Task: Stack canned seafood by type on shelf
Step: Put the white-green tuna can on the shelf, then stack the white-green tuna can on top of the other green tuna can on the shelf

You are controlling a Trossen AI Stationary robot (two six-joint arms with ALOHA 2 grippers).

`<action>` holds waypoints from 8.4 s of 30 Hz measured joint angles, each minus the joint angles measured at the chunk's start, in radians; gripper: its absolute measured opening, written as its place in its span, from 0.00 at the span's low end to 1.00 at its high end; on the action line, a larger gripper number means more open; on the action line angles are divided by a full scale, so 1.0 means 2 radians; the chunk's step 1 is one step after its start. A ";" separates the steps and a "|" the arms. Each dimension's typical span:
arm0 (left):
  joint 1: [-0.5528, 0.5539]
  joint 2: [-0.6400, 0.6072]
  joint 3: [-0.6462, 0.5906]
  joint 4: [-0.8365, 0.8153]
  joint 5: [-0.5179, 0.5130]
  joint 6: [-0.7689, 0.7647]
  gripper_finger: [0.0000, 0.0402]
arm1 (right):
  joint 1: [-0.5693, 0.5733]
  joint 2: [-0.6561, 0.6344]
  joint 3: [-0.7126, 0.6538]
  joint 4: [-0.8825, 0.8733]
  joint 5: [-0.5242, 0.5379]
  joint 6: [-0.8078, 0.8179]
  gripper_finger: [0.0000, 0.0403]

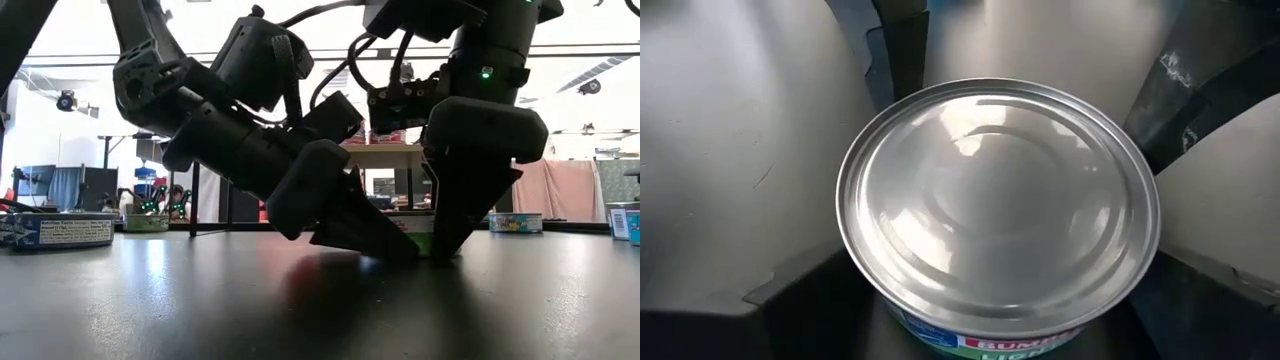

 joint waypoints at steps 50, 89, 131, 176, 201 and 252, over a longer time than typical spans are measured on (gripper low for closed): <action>0.169 -0.252 0.055 -0.308 -0.133 -0.022 0.93 | -0.169 -0.253 0.120 -0.017 0.067 -0.212 0.24; 0.238 -0.246 0.060 -0.334 -0.063 -0.031 0.99 | -0.333 -0.101 0.115 0.047 -0.075 -0.238 0.04; 0.096 -0.534 0.060 -0.418 -0.069 -0.054 0.99 | -0.375 -0.159 0.114 -0.135 -0.037 -0.370 0.04; 0.053 -0.569 0.060 -0.359 -0.075 -0.023 0.99 | -0.139 -0.329 0.076 -0.261 -0.078 0.063 0.04; 0.045 -0.528 0.060 -0.267 0.056 -0.038 0.99 | 0.069 -0.331 -0.150 -0.329 -0.113 0.488 0.04; -0.160 -0.255 0.056 -0.831 0.185 -0.356 0.99 | 0.067 -0.291 -0.149 -0.178 -0.092 0.413 0.04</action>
